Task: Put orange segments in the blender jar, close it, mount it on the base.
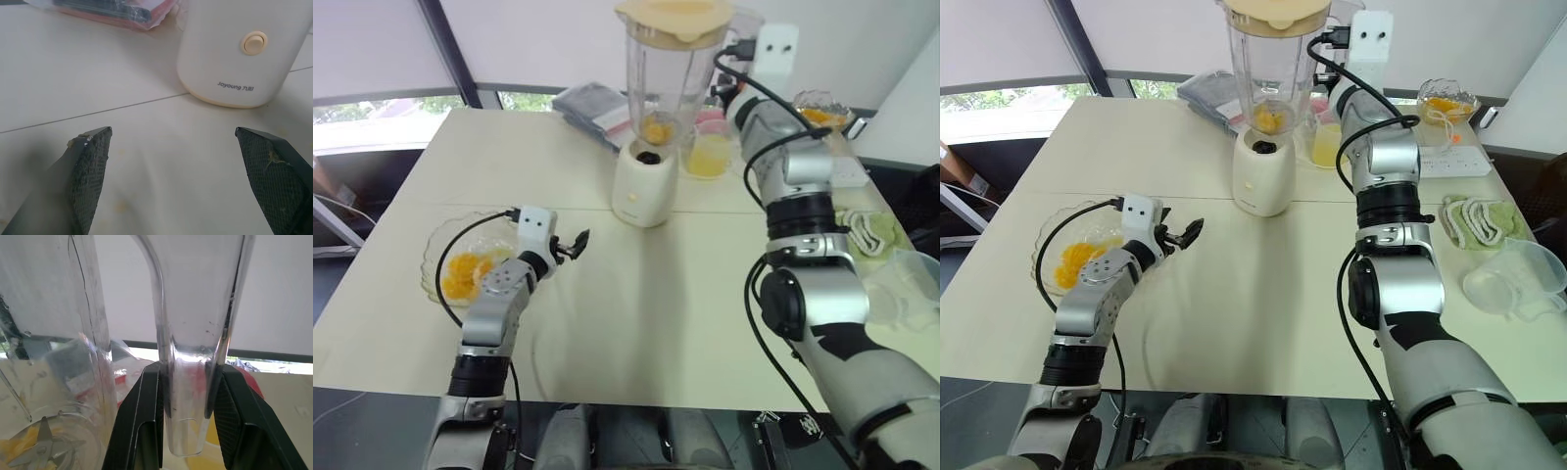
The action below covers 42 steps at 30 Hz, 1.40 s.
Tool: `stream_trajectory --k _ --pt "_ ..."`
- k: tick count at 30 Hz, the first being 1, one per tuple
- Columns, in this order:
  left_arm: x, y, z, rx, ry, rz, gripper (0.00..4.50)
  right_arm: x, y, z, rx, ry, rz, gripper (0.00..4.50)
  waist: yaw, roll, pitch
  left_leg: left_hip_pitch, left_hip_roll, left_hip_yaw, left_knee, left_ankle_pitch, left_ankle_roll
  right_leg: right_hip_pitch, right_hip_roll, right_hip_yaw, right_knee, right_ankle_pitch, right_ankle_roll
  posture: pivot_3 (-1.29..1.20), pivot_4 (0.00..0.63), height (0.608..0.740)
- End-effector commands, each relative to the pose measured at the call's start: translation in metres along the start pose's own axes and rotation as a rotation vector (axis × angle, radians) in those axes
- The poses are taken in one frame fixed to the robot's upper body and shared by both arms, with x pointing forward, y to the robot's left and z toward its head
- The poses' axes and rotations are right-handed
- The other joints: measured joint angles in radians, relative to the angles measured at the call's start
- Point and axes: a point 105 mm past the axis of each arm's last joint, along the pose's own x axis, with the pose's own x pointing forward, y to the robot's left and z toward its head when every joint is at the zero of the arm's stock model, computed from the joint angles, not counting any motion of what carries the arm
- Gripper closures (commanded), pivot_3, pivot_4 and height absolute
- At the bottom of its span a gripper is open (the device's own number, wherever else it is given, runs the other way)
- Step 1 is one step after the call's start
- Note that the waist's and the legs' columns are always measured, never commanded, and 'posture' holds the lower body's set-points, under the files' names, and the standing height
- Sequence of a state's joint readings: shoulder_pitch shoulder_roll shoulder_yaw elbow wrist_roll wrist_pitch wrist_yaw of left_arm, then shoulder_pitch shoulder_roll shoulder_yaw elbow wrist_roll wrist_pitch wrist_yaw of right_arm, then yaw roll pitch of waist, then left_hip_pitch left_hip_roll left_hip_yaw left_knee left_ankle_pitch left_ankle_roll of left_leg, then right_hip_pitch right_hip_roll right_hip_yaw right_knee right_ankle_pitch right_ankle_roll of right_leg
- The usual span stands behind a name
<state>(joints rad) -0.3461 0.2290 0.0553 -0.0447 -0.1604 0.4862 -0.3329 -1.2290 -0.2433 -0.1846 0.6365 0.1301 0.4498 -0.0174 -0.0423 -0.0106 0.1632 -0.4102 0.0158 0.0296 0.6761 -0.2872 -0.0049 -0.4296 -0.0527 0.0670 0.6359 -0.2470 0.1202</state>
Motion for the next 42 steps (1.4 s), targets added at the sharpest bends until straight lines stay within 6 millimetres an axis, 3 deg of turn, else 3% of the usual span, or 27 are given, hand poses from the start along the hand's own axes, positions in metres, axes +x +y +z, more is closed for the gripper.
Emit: stream_trajectory --k 1,15,28,42 --pt "-0.005 0.002 0.015 0.015 -0.050 0.017 0.30 -0.002 0.008 0.044 0.034 -0.137 -0.002 3.67 -0.001 0.000 0.000 0.000 0.000 0.000 0.000 0.000 0.000 0.000 0.000 0.000 0.000 0.000 0.000 0.00 0.150 0.740" --pt "-0.010 0.010 0.019 0.029 -0.039 0.044 0.30 -0.006 0.021 0.013 0.070 -0.071 -0.013 3.67 -0.003 0.000 0.000 0.000 0.000 0.001 -0.011 0.003 -0.005 -0.004 0.000 0.000 -0.002 0.000 0.000 0.00 0.150 0.740" --pt "-0.006 0.006 0.019 0.029 -0.028 0.024 0.30 -0.017 0.012 0.010 0.016 -0.051 -0.037 3.67 -0.003 0.000 0.000 0.000 -0.001 0.001 -0.011 0.003 -0.005 -0.004 -0.002 0.000 -0.002 0.000 0.000 0.00 0.150 0.740" --pt "-0.003 0.005 0.021 0.034 -0.026 0.012 0.30 -0.022 0.006 -0.022 -0.002 -0.002 -0.063 3.67 -0.001 0.000 0.000 -0.001 -0.002 0.001 -0.011 0.003 -0.005 -0.004 -0.003 -0.001 -0.003 0.000 0.000 0.00 0.150 0.740"
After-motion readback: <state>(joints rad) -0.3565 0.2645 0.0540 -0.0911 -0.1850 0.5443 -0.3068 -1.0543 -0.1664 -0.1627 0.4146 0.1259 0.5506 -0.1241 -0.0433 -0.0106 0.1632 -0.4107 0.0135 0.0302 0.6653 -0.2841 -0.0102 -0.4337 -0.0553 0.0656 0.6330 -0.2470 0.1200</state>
